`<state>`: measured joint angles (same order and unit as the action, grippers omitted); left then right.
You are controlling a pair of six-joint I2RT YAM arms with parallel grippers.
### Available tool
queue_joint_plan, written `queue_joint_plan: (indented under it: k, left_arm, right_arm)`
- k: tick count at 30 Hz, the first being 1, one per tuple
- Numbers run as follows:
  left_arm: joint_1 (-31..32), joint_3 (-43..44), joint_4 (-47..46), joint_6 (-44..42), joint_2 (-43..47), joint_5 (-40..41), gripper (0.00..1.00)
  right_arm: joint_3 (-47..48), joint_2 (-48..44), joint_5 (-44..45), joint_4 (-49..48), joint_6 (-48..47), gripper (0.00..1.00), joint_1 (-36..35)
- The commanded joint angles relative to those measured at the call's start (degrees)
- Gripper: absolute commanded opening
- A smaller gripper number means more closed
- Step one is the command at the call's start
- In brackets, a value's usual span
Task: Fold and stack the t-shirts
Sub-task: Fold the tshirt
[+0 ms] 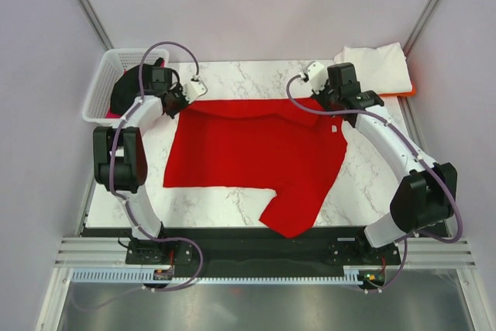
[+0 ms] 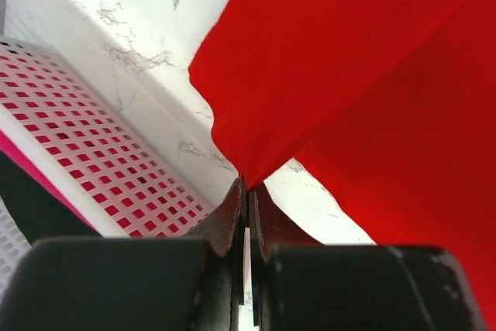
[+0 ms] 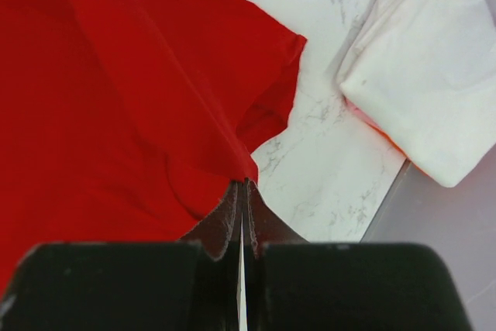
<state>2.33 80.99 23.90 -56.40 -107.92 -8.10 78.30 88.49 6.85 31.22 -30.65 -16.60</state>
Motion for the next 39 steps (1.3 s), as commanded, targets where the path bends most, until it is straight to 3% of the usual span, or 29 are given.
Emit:
queue_joint_plan:
  k: [1,9,12,16,17,20,27,32,39]
  left_arm:
    - [-0.5,-2.1,-1.2,-4.7,3.9,-0.9,0.02]
    - [-0.5,-6.6,-0.1,-5.4,5.6,-0.3,0.02]
    - [-0.7,-6.6,1.0,-4.2,6.6,0.7,0.05]
    - [-1.5,-4.6,1.1,-3.1,9.4,-2.2,0.33]
    - [-1.5,-3.5,1.1,-2.4,9.1,-2.7,0.35]
    - [-1.0,2.8,1.6,1.0,5.1,-2.6,0.38]
    - [-0.8,19.4,9.3,11.6,-9.2,1.7,0.39]
    - [-1.1,29.5,12.7,18.3,-17.1,-0.5,0.44]
    - [-1.7,39.0,17.8,21.9,-24.3,-1.6,0.44]
  right_arm:
    - [-2.0,-3.0,-2.6,2.8,2.9,0.00,-1.1]
    - [-5.4,-5.2,-6.1,5.9,3.8,0.00,-1.4]
    - [-5.2,-6.6,-6.5,8.7,1.9,0.08,-1.5]
    - [-3.9,-8.8,-5.4,7.7,2.2,0.50,-0.9]
    - [-3.3,-8.4,-5.5,6.9,2.4,0.56,-0.7]
    - [-0.4,-3.1,-5.0,4.4,3.1,0.57,0.1]
    - [16.0,15.4,-6.8,3.7,6.0,0.53,7.1]
    - [26.6,28.9,-9.0,3.8,8.1,0.53,11.2]
    - [37.0,38.2,-11.6,5.0,9.8,0.53,13.2]
